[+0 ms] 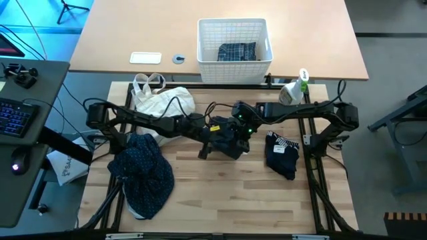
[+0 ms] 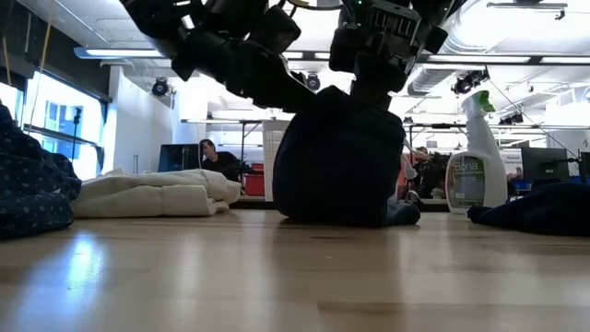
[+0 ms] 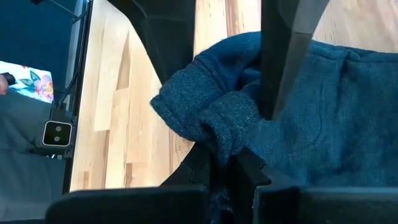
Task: Fold Laundry from Bin
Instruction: Fold the black short
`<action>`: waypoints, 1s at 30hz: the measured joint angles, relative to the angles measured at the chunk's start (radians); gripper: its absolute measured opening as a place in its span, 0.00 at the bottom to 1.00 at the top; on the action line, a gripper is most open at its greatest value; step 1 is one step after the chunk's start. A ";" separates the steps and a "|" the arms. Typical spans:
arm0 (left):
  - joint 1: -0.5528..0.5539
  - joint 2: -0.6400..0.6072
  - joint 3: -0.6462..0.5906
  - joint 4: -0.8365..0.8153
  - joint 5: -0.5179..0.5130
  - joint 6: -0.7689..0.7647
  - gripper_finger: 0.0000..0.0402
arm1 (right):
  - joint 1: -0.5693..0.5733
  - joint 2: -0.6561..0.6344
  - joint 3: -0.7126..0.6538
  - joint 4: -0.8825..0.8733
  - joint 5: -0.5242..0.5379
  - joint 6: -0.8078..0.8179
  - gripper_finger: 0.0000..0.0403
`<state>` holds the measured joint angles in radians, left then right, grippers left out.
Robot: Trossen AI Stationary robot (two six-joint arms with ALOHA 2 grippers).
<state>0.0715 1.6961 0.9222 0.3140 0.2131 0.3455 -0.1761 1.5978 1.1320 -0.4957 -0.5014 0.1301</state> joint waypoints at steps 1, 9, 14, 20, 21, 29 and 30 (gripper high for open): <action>0.000 0.004 0.000 0.001 0.000 0.000 0.62 | 0.000 0.000 0.000 0.000 0.000 -0.008 0.03; 0.000 0.015 -0.001 -0.005 -0.005 -0.061 0.40 | 0.022 0.000 0.000 0.034 0.034 -0.079 0.22; 0.013 0.015 -0.001 -0.008 -0.013 -0.155 0.23 | 0.015 -0.018 0.012 -0.035 0.030 -0.021 0.43; 0.032 0.015 -0.010 -0.040 -0.079 -0.340 0.03 | 0.030 -0.117 0.032 -0.188 0.191 0.028 0.53; 0.035 0.015 -0.010 -0.042 -0.089 -0.361 0.02 | 0.046 -0.142 0.014 -0.193 0.229 0.033 0.53; 0.049 -0.015 -0.010 -0.029 -0.132 -0.514 0.01 | 0.140 -0.373 -0.237 -0.118 0.424 0.316 0.49; 0.049 -0.015 -0.008 -0.017 -0.130 -0.537 0.01 | 0.146 -0.397 -0.266 -0.093 0.424 0.357 0.48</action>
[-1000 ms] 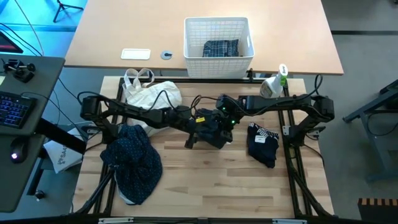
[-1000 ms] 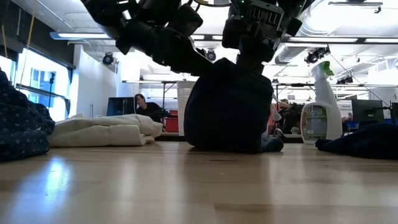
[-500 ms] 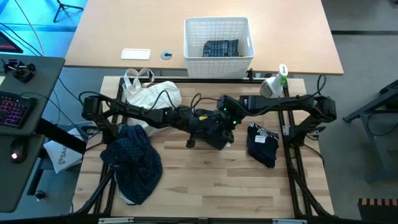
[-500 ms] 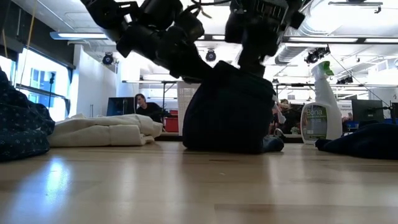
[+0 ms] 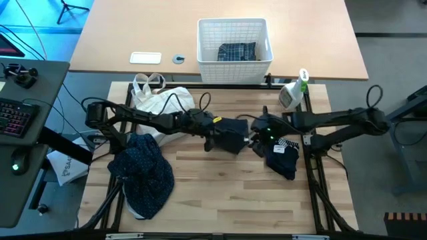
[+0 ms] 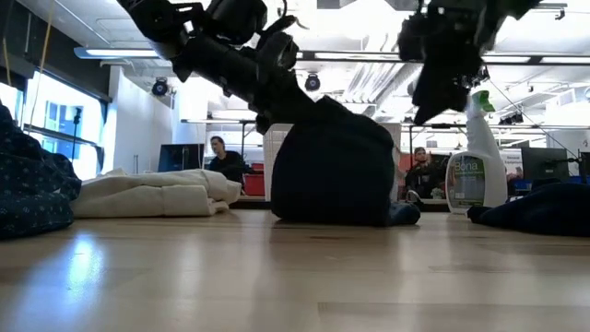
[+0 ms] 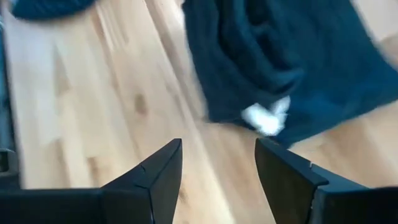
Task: Fold Laundry from Bin
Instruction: Fold the black short
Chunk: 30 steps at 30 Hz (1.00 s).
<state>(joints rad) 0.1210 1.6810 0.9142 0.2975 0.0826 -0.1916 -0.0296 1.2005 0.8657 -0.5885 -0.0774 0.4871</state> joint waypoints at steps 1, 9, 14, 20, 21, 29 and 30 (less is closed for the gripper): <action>0.003 0.000 0.000 0.002 0.004 -0.023 0.01 | 0.007 -0.023 -0.027 0.029 0.000 0.038 0.47; 0.106 0.070 -0.090 0.349 0.039 -0.298 0.00 | 0.048 -0.114 -0.175 0.262 0.107 0.212 0.46; 0.189 0.131 -0.187 0.398 0.038 -0.461 0.00 | 0.049 -0.109 -0.188 0.283 0.131 0.220 0.46; 0.215 0.211 -0.175 0.409 0.039 -0.515 0.00 | 0.029 -0.101 -0.188 0.305 0.164 0.190 0.46; 0.213 0.216 -0.168 0.408 0.054 -0.510 0.01 | 0.023 -0.099 -0.188 0.309 0.165 0.188 0.46; 0.154 0.190 -0.107 0.410 0.203 -0.321 0.01 | -0.107 -0.028 -0.225 0.336 0.164 0.184 0.50; 0.149 0.190 -0.103 0.407 0.204 -0.311 0.01 | -0.133 -0.012 -0.245 0.378 0.144 0.171 0.52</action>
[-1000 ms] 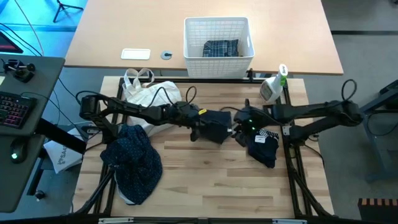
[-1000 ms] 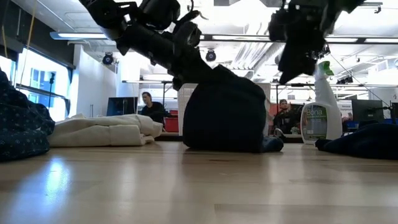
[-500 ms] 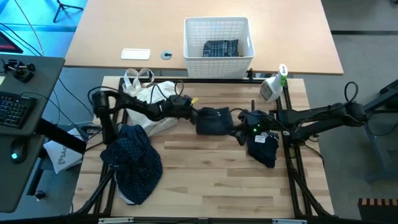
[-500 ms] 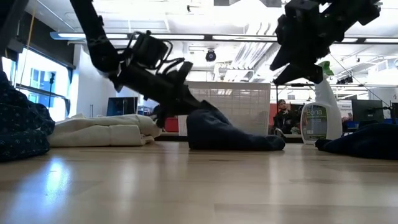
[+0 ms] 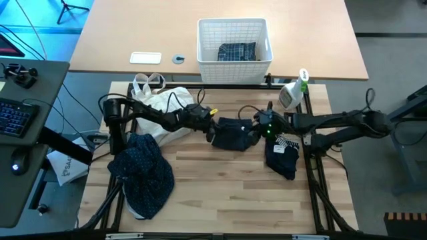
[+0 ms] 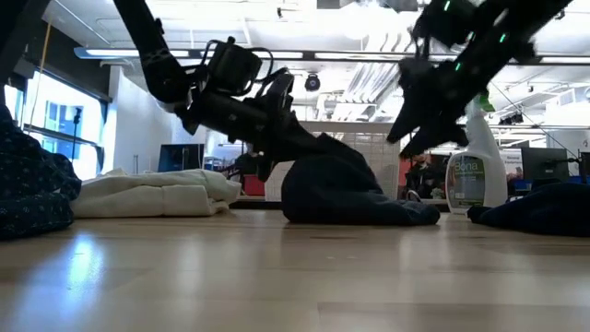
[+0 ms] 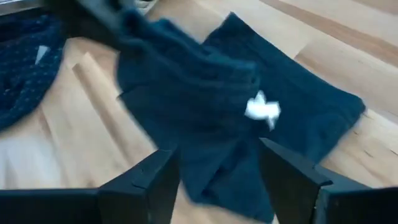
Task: Fold Laundry from Bin
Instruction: Fold the black short
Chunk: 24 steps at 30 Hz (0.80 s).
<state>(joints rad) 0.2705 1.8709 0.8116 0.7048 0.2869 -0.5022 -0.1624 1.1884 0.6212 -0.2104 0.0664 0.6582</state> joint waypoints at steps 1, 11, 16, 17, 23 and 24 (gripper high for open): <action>-0.004 0.000 0.003 -0.001 -0.001 0.007 0.01 | -0.024 0.015 -0.025 0.050 -0.025 -0.016 0.55; -0.018 0.000 0.003 -0.003 0.024 0.009 0.01 | -0.167 0.237 -0.112 0.416 -0.294 -0.381 0.72; -0.018 -0.006 0.004 -0.003 0.025 0.008 0.01 | -0.196 0.346 -0.112 0.556 -0.411 -0.448 0.68; -0.018 -0.006 0.004 -0.004 0.028 0.007 0.01 | -0.200 0.361 -0.112 0.596 -0.434 -0.456 0.67; -0.015 -0.018 0.003 -0.014 0.031 -0.048 0.01 | -0.205 0.363 -0.111 0.672 -0.495 -0.443 0.49; -0.015 -0.025 0.003 -0.014 0.031 -0.050 0.01 | -0.205 0.345 -0.111 0.661 -0.500 -0.416 0.43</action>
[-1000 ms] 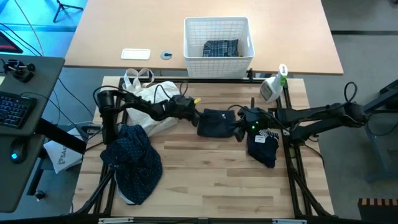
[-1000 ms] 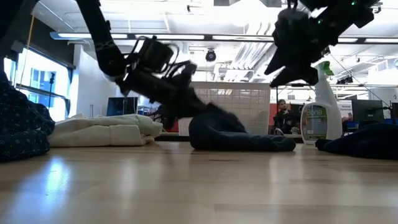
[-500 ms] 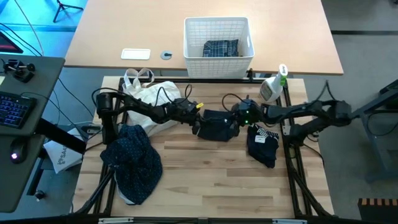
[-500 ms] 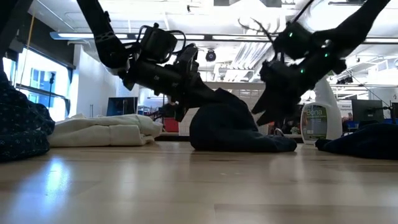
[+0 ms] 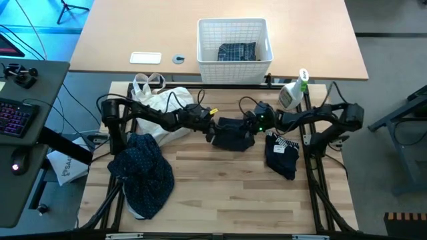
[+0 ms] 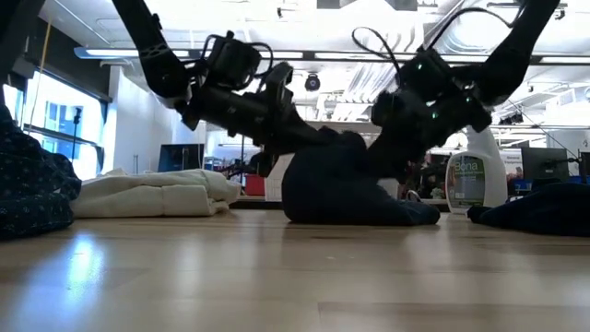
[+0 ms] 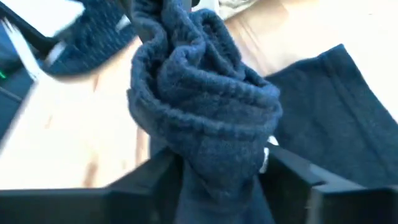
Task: Fold Laundry from Bin
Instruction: Fold the black short
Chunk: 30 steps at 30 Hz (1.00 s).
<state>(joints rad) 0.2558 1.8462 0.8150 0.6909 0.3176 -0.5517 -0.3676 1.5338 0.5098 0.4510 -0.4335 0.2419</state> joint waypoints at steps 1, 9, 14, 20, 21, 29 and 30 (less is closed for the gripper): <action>0.000 -0.010 0.000 0.001 0.000 -0.001 0.01 | 0.000 -0.024 0.000 -0.016 -0.007 0.036 0.37; -0.003 -0.103 0.005 -0.089 -0.088 -0.065 0.01 | -0.001 -0.293 0.003 -0.197 0.017 0.334 0.07; 0.014 -0.073 0.007 -0.094 -0.182 -0.066 0.01 | -0.013 -0.357 0.005 -0.348 0.118 0.396 0.06; 0.036 0.006 0.005 -0.050 -0.201 -0.059 0.01 | -0.020 -0.279 0.005 -0.375 0.256 0.379 0.02; 0.039 0.019 0.010 -0.045 -0.203 -0.052 0.01 | -0.025 -0.260 0.005 -0.362 0.261 0.379 0.02; 0.083 0.054 0.088 -0.217 -0.169 0.069 0.18 | -0.039 -0.113 0.070 -0.405 0.329 0.378 0.03; 0.092 0.053 0.101 -0.260 -0.170 0.085 0.21 | -0.040 -0.096 0.088 -0.435 0.347 0.370 0.03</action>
<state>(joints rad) 0.3476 1.8994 0.9161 0.4313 0.1476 -0.4667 -0.4076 1.4381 0.5981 0.0157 -0.0865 0.6114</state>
